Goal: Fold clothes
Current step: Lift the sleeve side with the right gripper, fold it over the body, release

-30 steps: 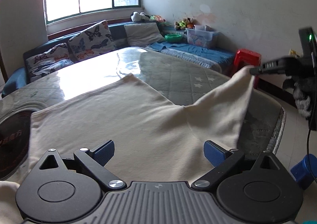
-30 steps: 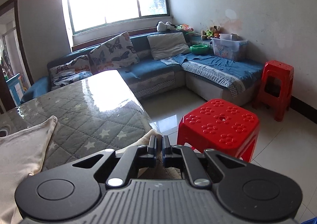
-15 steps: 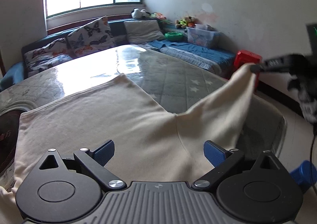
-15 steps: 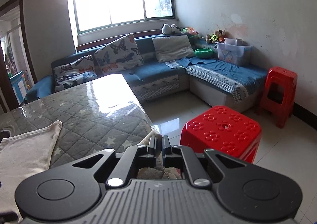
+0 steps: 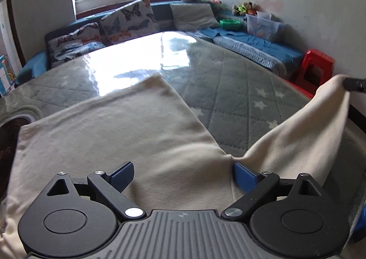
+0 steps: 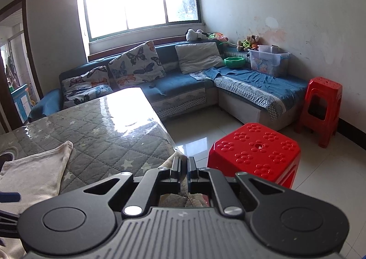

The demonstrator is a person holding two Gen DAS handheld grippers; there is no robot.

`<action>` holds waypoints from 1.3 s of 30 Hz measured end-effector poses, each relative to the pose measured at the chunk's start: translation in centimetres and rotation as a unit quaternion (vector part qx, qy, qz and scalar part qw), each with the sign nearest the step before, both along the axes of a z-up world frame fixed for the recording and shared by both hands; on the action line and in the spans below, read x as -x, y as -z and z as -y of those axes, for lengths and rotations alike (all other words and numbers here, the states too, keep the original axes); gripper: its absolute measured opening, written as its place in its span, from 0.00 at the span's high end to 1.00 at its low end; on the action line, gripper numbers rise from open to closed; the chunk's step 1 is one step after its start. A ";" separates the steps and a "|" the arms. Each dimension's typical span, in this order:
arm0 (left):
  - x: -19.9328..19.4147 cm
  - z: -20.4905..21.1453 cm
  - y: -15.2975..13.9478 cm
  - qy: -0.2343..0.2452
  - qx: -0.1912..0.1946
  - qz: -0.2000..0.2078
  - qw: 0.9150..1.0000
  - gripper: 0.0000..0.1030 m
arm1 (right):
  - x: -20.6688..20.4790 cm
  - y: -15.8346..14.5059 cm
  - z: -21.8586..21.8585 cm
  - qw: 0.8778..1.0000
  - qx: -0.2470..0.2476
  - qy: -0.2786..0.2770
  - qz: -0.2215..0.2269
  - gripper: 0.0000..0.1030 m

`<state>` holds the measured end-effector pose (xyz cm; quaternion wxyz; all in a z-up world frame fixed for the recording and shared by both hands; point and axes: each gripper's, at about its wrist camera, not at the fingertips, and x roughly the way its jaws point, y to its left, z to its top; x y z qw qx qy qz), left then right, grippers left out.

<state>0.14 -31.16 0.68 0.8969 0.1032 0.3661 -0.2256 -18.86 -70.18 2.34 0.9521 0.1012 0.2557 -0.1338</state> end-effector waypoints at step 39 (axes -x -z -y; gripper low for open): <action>8.3 -21.9 -4.0 -0.122 0.110 0.023 0.986 0.08 | 1.0 -4.5 -25.7 0.897 0.102 -0.431 0.006 0.84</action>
